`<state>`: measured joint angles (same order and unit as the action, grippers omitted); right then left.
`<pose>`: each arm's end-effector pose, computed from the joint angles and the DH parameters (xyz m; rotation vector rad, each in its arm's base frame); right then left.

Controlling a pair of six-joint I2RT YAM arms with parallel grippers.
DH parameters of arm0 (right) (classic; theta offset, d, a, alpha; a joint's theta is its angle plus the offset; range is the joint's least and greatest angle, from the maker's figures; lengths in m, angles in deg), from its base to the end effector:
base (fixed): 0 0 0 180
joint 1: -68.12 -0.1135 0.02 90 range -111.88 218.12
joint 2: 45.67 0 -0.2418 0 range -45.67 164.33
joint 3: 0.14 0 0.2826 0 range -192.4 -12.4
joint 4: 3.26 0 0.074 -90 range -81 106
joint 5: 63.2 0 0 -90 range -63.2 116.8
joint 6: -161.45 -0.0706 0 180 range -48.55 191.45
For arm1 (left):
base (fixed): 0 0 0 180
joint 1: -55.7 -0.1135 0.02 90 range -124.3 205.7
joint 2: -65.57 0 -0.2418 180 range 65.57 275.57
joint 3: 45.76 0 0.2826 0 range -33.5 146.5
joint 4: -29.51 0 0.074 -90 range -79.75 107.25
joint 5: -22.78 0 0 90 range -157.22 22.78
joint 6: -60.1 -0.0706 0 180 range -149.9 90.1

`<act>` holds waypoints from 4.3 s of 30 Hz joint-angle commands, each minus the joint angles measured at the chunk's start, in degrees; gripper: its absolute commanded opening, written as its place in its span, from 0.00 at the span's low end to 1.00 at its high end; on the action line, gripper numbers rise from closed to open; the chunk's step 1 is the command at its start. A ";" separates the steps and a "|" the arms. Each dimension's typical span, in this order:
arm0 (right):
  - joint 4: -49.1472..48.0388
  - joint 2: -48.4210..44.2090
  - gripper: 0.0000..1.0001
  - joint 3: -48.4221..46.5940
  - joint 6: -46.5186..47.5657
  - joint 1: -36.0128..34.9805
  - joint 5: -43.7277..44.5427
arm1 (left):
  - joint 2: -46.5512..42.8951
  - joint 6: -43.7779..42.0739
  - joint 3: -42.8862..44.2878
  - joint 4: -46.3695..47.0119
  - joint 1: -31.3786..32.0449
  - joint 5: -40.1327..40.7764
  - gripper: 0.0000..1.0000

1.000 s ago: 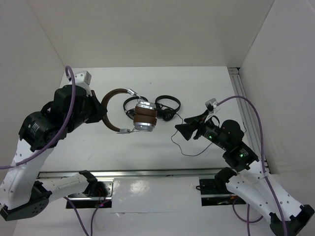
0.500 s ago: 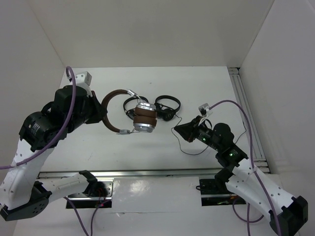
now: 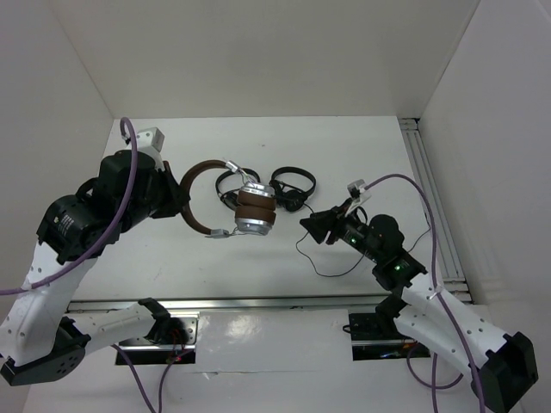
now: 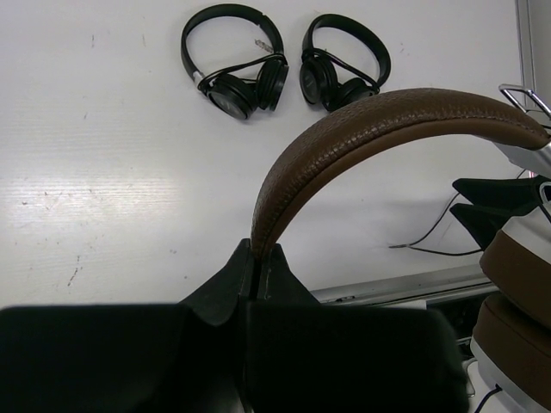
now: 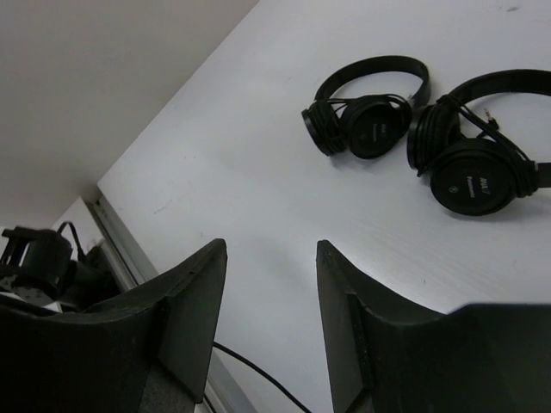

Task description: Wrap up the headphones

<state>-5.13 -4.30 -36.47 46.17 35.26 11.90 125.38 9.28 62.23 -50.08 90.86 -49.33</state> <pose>0.2103 0.1574 0.2406 -0.3232 1.6873 0.9787 0.1820 -0.1017 0.4595 -0.2607 2.1060 -0.4514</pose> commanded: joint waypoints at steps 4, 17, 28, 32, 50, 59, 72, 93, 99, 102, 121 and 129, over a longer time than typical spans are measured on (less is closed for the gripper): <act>-1.09 -11.89 0.55 4.29 -3.89 -0.18 12.33 | -1.36 1.25 1.75 3.87 0.09 0.39 0.00; -0.89 -19.74 0.67 9.05 1.19 -0.18 -5.04 | 0.39 2.30 2.28 1.50 0.09 2.24 0.00; -7.83 -8.15 0.71 10.89 2.87 -0.18 -10.07 | 0.39 2.83 2.80 2.55 0.09 -0.05 0.00; -12.23 -4.46 0.71 10.89 2.87 -0.18 -11.46 | 0.39 2.83 3.33 2.55 0.09 -0.66 0.00; -19.19 9.88 0.42 9.14 5.68 -12.83 -4.02 | 0.39 3.36 2.80 3.08 0.09 -0.66 0.00; -7.27 -1.41 0.00 9.75 4.19 -21.17 24.26 | -0.13 2.22 0.44 1.41 0.09 6.10 0.00; 29.40 -8.42 0.00 -14.05 2.09 -28.75 54.17 | 1.35 -2.97 -17.75 6.70 0.09 25.34 0.00; 32.94 14.97 0.00 -34.99 21.15 -44.99 52.32 | -1.45 -25.90 -27.60 21.80 14.49 -12.42 0.00; 34.52 18.04 0.00 -34.99 19.75 -45.71 58.39 | -5.49 -27.84 -27.61 22.86 20.20 -18.94 0.00; 34.00 18.67 0.00 -33.94 18.43 -45.71 62.87 | -7.77 -28.37 -28.13 23.47 21.79 -20.18 0.00; 30.92 18.31 0.00 -31.38 18.95 -42.81 55.60 | -8.04 -29.95 -26.99 25.67 21.80 -27.02 0.00; 30.31 20.42 0.00 -31.91 18.86 -42.81 55.07 | -6.02 -29.42 -26.46 26.46 21.80 -26.85 0.00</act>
<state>27.92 16.11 -68.06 64.93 -7.74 67.59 118.93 -20.88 33.62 -27.70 112.43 -74.10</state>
